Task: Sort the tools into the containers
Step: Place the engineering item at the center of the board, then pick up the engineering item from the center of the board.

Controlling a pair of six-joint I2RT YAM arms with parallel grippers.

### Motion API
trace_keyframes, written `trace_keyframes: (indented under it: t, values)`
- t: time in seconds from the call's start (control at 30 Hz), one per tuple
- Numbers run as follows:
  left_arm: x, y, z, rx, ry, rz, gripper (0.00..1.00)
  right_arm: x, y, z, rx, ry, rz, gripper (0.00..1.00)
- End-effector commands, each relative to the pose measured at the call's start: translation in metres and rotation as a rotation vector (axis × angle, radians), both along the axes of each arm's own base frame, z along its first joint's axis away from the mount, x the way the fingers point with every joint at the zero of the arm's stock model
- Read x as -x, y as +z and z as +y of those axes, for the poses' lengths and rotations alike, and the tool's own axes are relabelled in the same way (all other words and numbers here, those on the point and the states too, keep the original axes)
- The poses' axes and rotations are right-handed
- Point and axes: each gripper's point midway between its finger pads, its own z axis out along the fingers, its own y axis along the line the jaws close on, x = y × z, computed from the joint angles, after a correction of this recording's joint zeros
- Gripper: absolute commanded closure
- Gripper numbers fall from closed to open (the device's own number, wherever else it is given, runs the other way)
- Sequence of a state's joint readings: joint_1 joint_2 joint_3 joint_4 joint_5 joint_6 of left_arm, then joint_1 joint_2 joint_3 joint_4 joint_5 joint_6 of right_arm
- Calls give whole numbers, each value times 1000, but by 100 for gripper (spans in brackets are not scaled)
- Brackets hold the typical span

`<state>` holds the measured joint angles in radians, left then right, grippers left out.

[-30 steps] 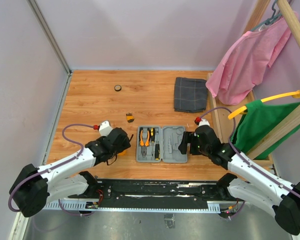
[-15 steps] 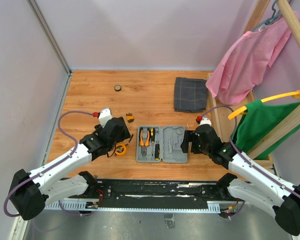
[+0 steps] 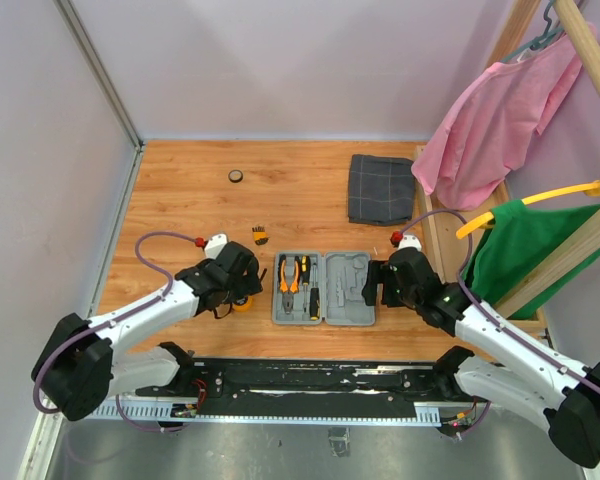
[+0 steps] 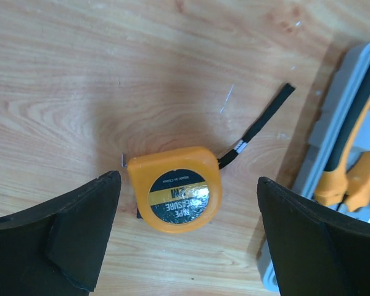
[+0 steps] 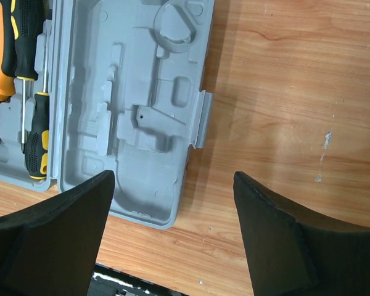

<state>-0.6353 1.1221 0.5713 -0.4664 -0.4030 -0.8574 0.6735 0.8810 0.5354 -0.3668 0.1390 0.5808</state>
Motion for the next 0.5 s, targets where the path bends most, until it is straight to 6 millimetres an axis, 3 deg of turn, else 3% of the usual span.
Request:
trace_keyframes:
  t: [0.0,0.23,0.47]
  values:
    - [2,-11,-4,22,3,23,4,-5,9,1,-1,-1,-18,21]
    - [3,-24,-9,15,-36,56,6,-4,5,3,-7,5,-9,21]
    - [6,-32,-7,-27,-76,89,16,-3,6,2,-10,4,-12,20]
